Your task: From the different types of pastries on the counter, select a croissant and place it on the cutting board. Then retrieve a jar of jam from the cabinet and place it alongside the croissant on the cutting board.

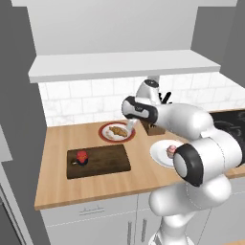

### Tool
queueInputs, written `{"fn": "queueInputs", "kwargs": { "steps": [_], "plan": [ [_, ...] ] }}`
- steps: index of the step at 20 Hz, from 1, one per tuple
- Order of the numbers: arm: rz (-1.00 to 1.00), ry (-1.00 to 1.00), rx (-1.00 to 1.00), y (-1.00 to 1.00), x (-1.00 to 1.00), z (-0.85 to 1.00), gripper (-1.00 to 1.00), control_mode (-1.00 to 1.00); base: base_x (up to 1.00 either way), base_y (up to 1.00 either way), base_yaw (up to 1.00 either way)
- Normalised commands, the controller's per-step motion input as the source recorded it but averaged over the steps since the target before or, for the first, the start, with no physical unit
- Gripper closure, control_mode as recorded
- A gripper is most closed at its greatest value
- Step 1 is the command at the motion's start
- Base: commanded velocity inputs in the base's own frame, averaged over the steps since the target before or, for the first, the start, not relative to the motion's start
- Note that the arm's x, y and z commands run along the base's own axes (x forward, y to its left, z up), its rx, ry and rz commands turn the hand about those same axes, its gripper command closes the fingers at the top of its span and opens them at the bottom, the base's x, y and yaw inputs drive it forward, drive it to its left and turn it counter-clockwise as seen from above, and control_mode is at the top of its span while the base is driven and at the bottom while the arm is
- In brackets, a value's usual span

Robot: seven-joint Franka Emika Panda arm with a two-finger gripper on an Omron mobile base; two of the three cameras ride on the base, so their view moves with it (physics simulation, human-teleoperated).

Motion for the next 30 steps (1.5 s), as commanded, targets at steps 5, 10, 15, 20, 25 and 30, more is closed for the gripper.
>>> {"fn": "queueInputs", "kwargs": {
  "steps": [5, 10, 15, 20, 25, 30],
  "plan": [
    [-0.02, 0.08, 0.03, 0.0, 0.0, -0.35, -1.0, -1.0, 0.0, 0.0, 0.0],
    [-0.01, 0.05, -0.03, 0.0, -0.03, -0.32, -1.0, -1.0, 0.0, 0.0, 0.0],
    [0.0, 0.0, 0.01, 0.0, -0.16, -0.31, -1.0, -1.0, 0.0, 0.0, 0.0],
    [-0.01, -0.11, 0.0, 0.08, 0.03, -0.23, -1.0, -1.0, 0.0, 0.0, 0.0],
    [-0.06, -0.26, 0.0, 0.21, 0.41, -0.01, -1.0, -1.0, 0.0, 0.0, 0.0],
    [0.0, 0.02, 0.0, 0.0, 0.05, -0.2, -1.0, -1.0, 0.0, 0.0, 0.0]
  ]
}}
